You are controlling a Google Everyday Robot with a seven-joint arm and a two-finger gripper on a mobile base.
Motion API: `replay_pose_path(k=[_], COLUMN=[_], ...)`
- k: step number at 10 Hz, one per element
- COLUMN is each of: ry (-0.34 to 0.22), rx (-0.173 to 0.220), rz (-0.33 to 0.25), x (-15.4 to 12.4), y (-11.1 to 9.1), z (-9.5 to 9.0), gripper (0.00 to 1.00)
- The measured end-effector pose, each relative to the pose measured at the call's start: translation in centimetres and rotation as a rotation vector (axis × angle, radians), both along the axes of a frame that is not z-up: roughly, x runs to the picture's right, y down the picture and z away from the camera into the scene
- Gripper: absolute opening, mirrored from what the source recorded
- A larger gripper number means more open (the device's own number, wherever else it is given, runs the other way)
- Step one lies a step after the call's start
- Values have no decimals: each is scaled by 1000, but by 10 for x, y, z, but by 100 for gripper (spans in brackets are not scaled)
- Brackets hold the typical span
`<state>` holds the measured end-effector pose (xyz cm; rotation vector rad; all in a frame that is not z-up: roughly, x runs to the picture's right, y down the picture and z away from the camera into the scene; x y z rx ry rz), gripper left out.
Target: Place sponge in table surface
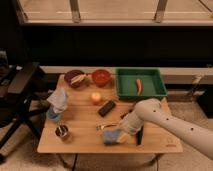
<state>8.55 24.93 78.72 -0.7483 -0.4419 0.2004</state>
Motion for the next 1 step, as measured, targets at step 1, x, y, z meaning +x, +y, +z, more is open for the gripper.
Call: replay_pose_path(k=[1], ry=[1], rx=[0], rz=[1], x=[0], y=[0], z=[0], gripper=[79])
